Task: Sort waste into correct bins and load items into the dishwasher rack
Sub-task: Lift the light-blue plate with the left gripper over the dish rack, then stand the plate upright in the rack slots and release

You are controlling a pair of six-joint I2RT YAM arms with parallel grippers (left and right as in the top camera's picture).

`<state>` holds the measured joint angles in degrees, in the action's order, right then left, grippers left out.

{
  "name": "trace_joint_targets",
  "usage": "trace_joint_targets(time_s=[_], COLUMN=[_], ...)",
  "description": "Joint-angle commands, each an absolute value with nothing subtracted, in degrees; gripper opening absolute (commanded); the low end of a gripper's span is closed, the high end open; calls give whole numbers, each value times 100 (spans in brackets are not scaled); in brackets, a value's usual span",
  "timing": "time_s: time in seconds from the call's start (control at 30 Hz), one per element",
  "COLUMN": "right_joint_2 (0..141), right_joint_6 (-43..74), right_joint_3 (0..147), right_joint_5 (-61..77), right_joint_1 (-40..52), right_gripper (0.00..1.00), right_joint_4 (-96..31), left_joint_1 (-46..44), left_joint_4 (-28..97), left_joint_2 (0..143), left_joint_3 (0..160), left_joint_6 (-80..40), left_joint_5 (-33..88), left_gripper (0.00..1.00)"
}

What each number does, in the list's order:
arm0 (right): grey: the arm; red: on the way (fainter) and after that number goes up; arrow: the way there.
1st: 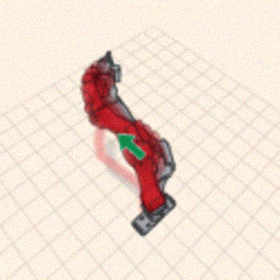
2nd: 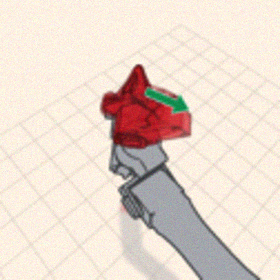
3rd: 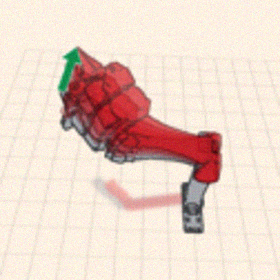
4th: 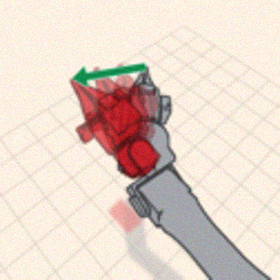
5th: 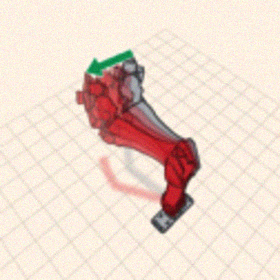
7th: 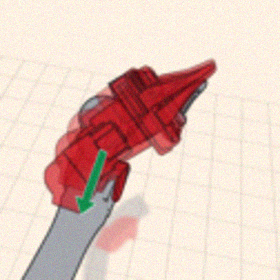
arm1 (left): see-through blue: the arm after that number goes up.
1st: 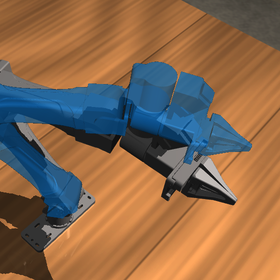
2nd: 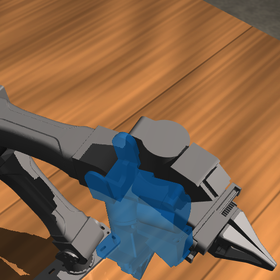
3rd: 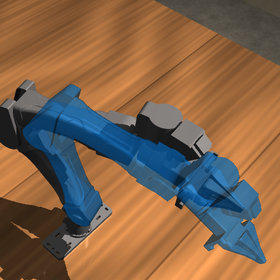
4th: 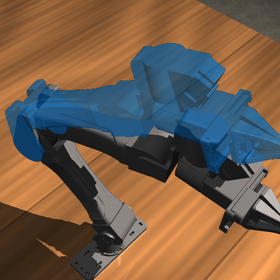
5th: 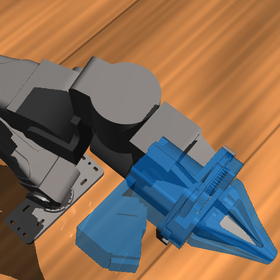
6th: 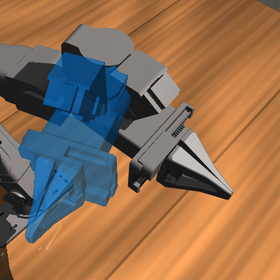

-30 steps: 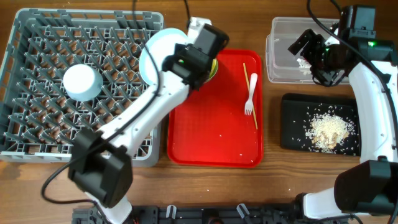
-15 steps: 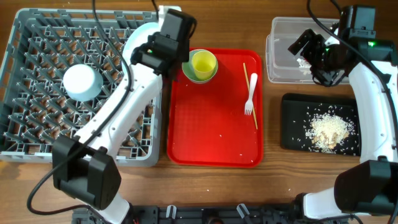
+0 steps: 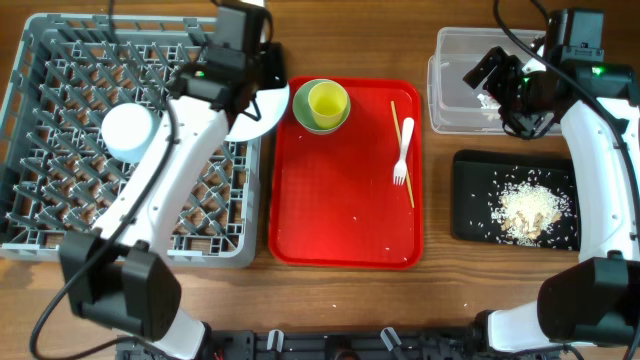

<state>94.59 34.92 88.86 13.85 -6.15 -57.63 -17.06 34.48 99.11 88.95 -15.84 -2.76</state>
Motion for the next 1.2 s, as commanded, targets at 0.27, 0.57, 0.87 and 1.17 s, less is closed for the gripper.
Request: trace_joint_targets(time_s=[0.27, 0.57, 0.87, 1.17], right_joint_2=[9476, 9476, 9476, 9476], right_joint_6=[3559, 3559, 3559, 3559], right_joint_3=[8849, 8849, 8849, 8849], right_joint_5=[1310, 1310, 1310, 1310], right_joint_1=[-598, -598, -598, -598], right_gripper=[100, 100, 100, 100], right_joint_4=[-5747, -5747, -5747, -5747], left_joint_1=[-1118, -567, -556, -528], left_joint_4=[3721, 4248, 4528, 4536], left_joint_2=[9760, 10521, 11122, 11231], left_joint_3=[8965, 8962, 8949, 8949], left_joint_6=[-1594, -1544, -1544, -1546], left_joint_5=[-1035, -388, -392, -1033], left_gripper=[4, 4, 4, 4])
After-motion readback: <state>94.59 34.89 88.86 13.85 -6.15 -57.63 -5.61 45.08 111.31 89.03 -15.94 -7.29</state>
